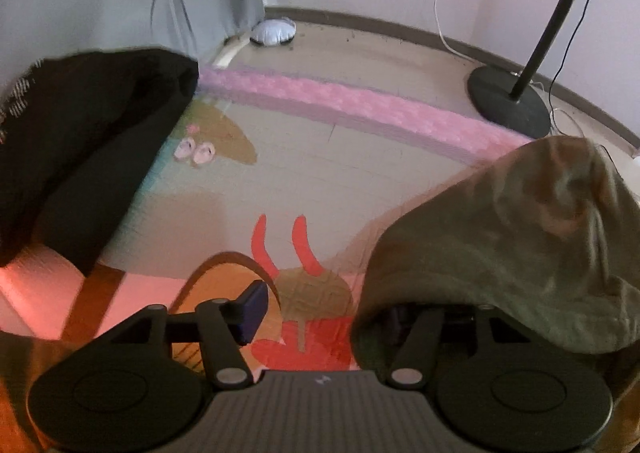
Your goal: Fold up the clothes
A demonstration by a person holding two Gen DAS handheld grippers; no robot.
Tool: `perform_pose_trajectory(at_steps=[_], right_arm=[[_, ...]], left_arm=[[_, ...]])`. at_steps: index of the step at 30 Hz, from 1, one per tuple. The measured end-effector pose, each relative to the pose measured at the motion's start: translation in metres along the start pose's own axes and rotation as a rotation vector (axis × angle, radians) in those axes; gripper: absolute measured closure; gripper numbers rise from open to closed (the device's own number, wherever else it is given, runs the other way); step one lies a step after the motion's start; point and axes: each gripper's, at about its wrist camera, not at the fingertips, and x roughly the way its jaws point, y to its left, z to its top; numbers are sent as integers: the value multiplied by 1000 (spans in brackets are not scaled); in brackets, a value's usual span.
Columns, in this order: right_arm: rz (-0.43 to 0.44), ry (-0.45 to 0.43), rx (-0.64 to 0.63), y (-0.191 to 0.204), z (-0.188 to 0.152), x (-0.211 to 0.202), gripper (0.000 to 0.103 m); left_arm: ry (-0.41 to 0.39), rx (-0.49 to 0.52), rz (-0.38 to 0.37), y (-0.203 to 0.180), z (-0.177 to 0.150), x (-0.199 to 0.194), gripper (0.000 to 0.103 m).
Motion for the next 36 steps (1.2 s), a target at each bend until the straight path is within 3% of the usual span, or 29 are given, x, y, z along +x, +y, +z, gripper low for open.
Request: perform_pose_trajectory(at_steps=[4,7,9,10,13,16,19,20,22,23,25,31,36], right_arm=[[27,-117,81,-4,10,-29,75],[76,-176,86,4,27,-41,74],[91,-172,66,16,39,-38,79],[101,-164,58,23,45,-34,85],[110,-133,53,43,58,-14,91],[123,-108,62,61,65,5,92],[118,-63,82,73,58,25,92],[116,-51,85,75,55,31,92],[101,-22,88,75,47,41,92],[90,-2,90,74,43,46,92],[59,33,95,73,36,56,92],[10,55,147,44,21,64,103],[-40,67,152,39,22,64,103]], left_arm=[[-63,12,20,-10,-3,-26,39],[-137,5,7,-23,-5,-48,36],[-188,-13,-41,-33,-4,-61,27],[-212,-5,-68,-40,-3,-65,26],[-238,20,-126,-65,3,-72,26],[-209,47,-200,-84,7,-65,20],[-109,94,-189,-97,6,-38,23],[-72,109,-184,-100,5,-28,25],[-10,131,-153,-101,1,-9,41],[5,139,-124,-97,-2,0,42],[0,118,-118,-86,-4,6,36],[-11,39,-157,-51,-1,5,33],[-25,-31,-34,-18,8,4,36]])
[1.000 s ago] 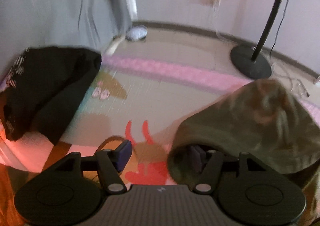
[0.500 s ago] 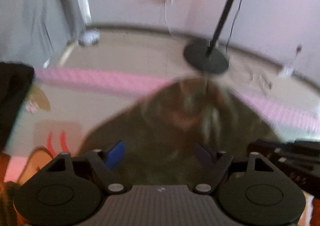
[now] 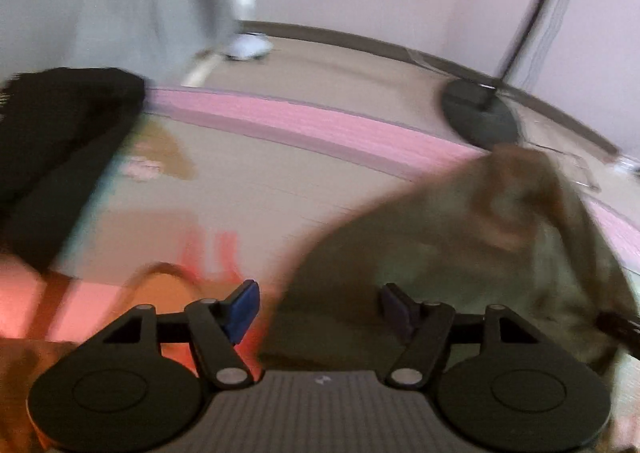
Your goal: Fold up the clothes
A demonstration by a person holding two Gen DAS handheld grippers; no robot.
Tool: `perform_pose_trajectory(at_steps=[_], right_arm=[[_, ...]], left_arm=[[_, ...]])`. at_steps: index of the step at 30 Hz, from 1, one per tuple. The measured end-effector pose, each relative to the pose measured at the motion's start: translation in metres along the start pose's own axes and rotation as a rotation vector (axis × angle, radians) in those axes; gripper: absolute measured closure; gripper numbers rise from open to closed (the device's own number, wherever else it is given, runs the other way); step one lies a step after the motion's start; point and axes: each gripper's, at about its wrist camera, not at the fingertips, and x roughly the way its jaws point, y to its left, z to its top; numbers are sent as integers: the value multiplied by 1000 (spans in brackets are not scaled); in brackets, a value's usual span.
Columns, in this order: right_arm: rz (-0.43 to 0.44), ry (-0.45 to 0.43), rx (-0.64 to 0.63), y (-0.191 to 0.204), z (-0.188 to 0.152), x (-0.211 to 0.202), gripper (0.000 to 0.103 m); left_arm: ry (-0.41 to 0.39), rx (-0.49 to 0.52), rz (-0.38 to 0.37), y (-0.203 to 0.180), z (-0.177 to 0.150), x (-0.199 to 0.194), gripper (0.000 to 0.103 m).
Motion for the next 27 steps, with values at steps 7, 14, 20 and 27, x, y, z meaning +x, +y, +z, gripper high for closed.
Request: perform_pose_trajectory(at_steps=[7,14,20,27], right_arm=[[-5,-45,117,-9,3,-16,101],[74,-130,131,-15,-9,-77,96],[94,-82,125,-12,-48,-99,96],[3,-35,77,4,-91,-84,64]], left_arm=[[25,-120,53,50,0,-8,38],[-31,-45,-72,49,-17,-45,36],[-34,135,-118,18,-57,-66,30],[3,199,-57,21,-86,-52,29]])
